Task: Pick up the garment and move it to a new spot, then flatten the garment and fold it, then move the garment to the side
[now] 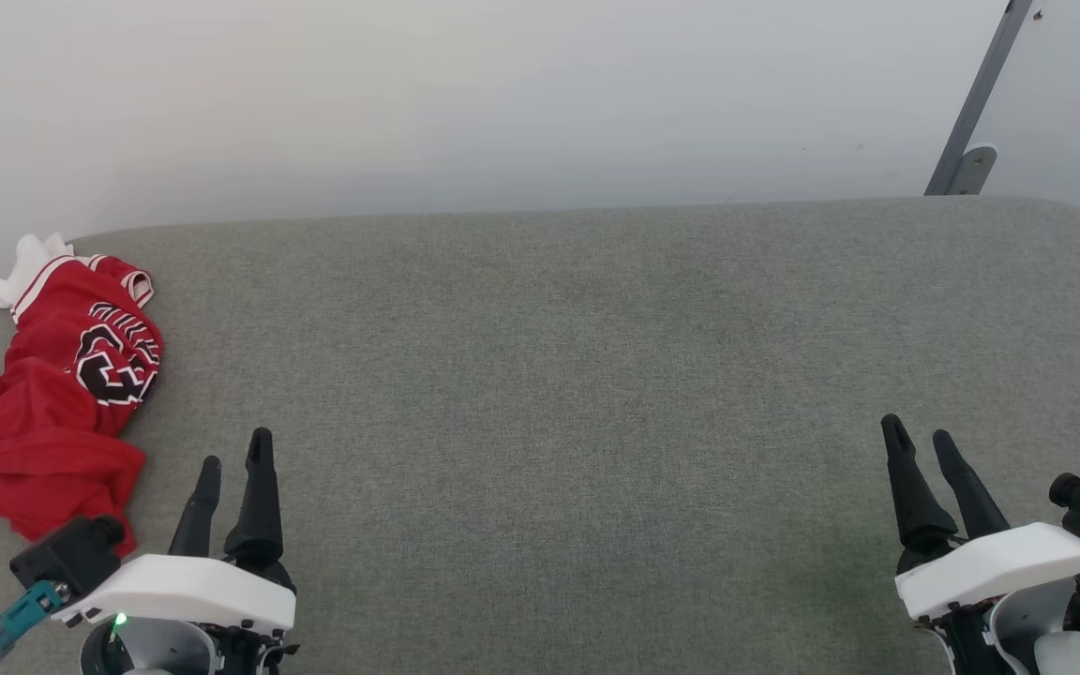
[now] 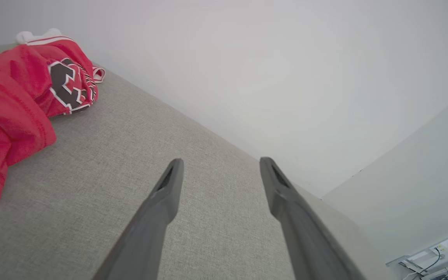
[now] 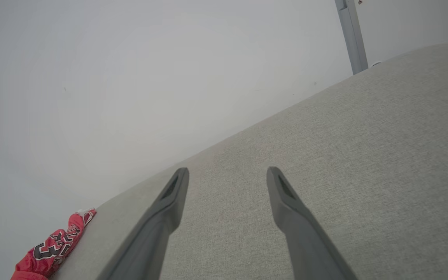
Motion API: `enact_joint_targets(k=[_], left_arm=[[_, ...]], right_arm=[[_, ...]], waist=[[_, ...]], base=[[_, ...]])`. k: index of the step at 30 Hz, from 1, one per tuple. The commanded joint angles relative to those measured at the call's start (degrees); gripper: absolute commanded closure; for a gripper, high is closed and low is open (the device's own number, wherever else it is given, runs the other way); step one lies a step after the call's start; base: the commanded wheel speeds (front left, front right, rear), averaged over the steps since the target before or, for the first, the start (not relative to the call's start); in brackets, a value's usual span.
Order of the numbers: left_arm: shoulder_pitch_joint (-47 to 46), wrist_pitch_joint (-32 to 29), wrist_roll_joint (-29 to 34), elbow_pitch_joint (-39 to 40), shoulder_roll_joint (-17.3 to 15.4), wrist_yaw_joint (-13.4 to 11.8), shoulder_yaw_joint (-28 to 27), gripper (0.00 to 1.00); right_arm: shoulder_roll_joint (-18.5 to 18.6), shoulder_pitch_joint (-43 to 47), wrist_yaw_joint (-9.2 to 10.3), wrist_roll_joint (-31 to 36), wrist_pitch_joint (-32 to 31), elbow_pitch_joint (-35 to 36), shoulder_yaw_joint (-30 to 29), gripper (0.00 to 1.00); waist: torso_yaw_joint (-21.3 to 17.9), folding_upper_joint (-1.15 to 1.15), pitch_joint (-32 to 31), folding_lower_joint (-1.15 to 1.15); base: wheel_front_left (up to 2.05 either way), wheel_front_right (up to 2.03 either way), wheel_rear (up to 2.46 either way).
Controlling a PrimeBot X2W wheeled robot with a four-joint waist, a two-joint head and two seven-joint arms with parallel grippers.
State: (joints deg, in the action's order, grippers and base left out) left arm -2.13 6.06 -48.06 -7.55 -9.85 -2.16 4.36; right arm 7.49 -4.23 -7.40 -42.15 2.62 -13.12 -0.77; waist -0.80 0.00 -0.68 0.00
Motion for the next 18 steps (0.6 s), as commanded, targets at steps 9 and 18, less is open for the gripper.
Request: enact_joint_targets(k=[9,18], left_arm=[[0.72,2.08,8.76,2.11,0.51,1.57,-0.12,0.0],[1.23,3.39,14.65,2.74,1.4,2.67,-0.16,0.0]], right_arm=[[0.91,-0.88,-0.11,7.71,2.95,0.65,0.35,0.0],[1.32,-1.19,-0.12,12.94,4.79,0.12,1.12,0.0]], waist=[[-0.11,0.0,-0.03,0.0],[-0.16,0.0,-0.09,0.0]], base=[[0.0,0.0,0.0],[0.0,0.0,0.0]])
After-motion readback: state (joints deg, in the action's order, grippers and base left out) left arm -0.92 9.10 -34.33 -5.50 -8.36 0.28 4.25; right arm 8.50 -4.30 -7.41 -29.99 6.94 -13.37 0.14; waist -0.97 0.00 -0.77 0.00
